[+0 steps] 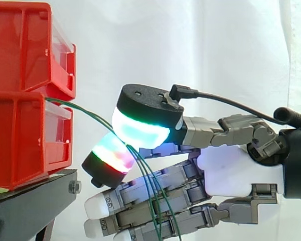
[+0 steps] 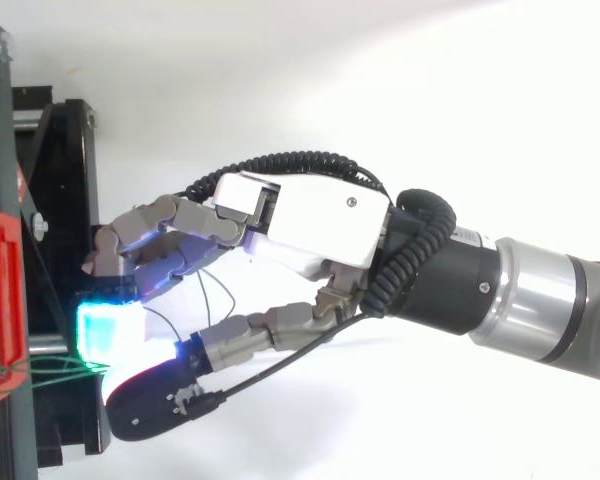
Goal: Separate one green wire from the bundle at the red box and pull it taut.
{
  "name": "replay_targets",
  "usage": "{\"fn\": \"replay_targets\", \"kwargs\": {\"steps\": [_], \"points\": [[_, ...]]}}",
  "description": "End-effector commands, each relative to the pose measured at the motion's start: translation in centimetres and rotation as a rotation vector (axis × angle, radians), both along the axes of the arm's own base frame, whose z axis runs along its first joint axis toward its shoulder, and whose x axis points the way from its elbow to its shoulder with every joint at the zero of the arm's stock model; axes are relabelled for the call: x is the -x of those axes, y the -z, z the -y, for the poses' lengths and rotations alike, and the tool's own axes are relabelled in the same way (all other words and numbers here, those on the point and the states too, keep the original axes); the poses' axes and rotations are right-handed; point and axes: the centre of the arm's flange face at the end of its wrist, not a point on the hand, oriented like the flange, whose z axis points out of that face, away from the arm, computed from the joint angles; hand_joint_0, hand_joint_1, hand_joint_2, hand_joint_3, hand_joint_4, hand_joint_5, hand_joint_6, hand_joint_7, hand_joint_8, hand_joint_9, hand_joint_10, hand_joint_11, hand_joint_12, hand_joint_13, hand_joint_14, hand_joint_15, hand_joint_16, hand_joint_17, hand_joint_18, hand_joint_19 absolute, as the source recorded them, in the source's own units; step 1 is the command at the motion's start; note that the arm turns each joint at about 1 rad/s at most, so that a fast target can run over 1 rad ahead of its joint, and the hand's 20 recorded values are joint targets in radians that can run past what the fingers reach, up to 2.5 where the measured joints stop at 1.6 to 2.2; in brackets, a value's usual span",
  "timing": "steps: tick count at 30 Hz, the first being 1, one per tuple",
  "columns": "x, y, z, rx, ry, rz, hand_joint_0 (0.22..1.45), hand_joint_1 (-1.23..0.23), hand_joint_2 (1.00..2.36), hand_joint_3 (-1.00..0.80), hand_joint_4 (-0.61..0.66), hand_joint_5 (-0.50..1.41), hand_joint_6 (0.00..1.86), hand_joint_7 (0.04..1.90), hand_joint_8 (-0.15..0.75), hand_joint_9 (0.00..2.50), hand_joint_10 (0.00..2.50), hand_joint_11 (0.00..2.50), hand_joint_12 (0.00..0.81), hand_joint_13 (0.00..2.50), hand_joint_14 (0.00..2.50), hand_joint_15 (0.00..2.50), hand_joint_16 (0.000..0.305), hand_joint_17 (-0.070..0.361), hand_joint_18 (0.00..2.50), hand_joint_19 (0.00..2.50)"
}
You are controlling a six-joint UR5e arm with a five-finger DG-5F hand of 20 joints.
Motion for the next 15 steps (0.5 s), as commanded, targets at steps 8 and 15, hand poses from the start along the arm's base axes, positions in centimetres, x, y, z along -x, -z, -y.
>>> {"fn": "replay_targets", "kwargs": {"steps": [8,15], "points": [[0.0,-0.34,0.2,-0.006,0.001,-0.008,0.56,-0.64,1.01,-0.34,0.1,-0.11,0.86,1.06,0.249,0.95,0.01,0.2,0.315,0.48,0.0,0.11,0.047,0.106,0.37,0.29],[0.01,-0.21,0.22,-0.013,0.003,-0.009,0.55,-0.53,1.01,-0.44,0.11,-0.09,0.82,1.06,0.257,0.98,0.01,0.21,0.316,0.49,0.0,0.11,0.047,0.107,0.37,0.29]]}}
